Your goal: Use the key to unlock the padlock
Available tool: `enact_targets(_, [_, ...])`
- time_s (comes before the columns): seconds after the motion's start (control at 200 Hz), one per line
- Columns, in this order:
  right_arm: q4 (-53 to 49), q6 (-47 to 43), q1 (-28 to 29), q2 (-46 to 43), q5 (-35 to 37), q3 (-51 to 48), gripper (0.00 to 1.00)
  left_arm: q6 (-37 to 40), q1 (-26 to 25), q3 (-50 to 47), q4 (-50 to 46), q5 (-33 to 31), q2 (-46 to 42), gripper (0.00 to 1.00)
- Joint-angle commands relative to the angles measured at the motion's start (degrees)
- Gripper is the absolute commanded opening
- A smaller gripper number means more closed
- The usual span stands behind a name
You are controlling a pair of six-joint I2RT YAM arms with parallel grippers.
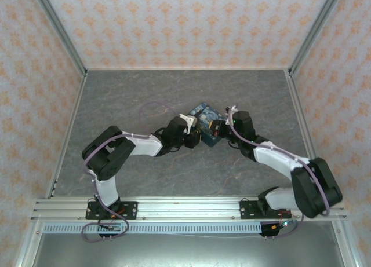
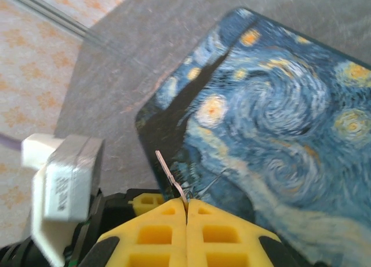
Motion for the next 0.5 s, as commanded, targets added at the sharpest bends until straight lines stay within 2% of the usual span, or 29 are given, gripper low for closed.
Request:
enact_targets(0.0, [-3.31, -4.66, 0.34, -7.11, 1.53, -3.31, 0.0, -5.06, -0.89, 2.42, -5.34, 1.84, -4.01, 0.16])
enact_targets(0.16, [-4.35, -5.14, 1.08, -16.96, 1.92, -9.4, 0.0, -12.97, -1.03, 2.91, -7.35, 3.13, -6.35, 0.13])
enact_targets(0.245, [-3.25, -4.52, 1.55, -20.85, 1.58, -12.8, 0.0, -17.07, -1.16, 3.46, -8.31, 3.6, -7.03, 0.15])
enact_targets(0.495, [-0.53, -6.33, 6.56, -21.59, 3.88, -16.94, 0.0, -25.92, -1.24, 4.78, -9.71, 3.79, -8.45, 0.13])
